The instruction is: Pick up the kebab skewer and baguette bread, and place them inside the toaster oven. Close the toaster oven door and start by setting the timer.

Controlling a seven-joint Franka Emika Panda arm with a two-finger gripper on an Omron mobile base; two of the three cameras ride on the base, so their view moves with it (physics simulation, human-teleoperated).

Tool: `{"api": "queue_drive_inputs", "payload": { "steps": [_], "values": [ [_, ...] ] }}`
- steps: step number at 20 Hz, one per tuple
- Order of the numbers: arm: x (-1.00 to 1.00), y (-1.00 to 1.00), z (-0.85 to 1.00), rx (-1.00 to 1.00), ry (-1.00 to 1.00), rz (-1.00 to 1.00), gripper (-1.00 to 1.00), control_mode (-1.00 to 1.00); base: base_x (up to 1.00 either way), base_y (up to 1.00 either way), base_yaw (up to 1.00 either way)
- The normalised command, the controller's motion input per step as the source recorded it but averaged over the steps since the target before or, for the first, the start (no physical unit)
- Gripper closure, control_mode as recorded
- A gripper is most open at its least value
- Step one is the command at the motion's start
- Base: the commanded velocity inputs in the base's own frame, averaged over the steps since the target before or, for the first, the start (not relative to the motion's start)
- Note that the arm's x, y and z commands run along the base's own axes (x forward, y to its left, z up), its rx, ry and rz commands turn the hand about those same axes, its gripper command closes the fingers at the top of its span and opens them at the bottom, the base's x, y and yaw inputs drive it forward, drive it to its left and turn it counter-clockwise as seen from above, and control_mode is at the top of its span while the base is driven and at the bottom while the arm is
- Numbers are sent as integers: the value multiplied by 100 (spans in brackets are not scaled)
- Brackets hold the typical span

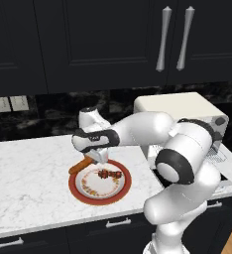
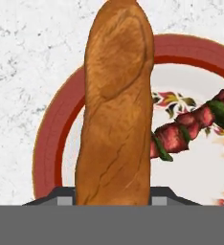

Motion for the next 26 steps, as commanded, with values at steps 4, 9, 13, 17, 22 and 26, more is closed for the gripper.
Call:
{"api": "queue_drive_inputs", "payload": {
  "steps": [4, 9, 13, 17, 22, 26],
  "values": [
    [-43, -83, 31, 3, 0, -22, 100, -100, 0, 0, 0],
    [-59, -62, 33, 1, -1, -20, 100, -100, 0, 0, 0],
    [-62, -13, 68, 0, 0, -14, 100, -100, 0, 0, 0],
    [-63, -17, 71, 0, 0, -12, 100, -100, 0, 0, 0],
    [-60, -62, 57, 0, -5, -6, 100, -100, 0, 0, 0],
    [-39, -37, 59, 0, 0, -9, 100, -100, 0, 0, 0]
  ]
}}
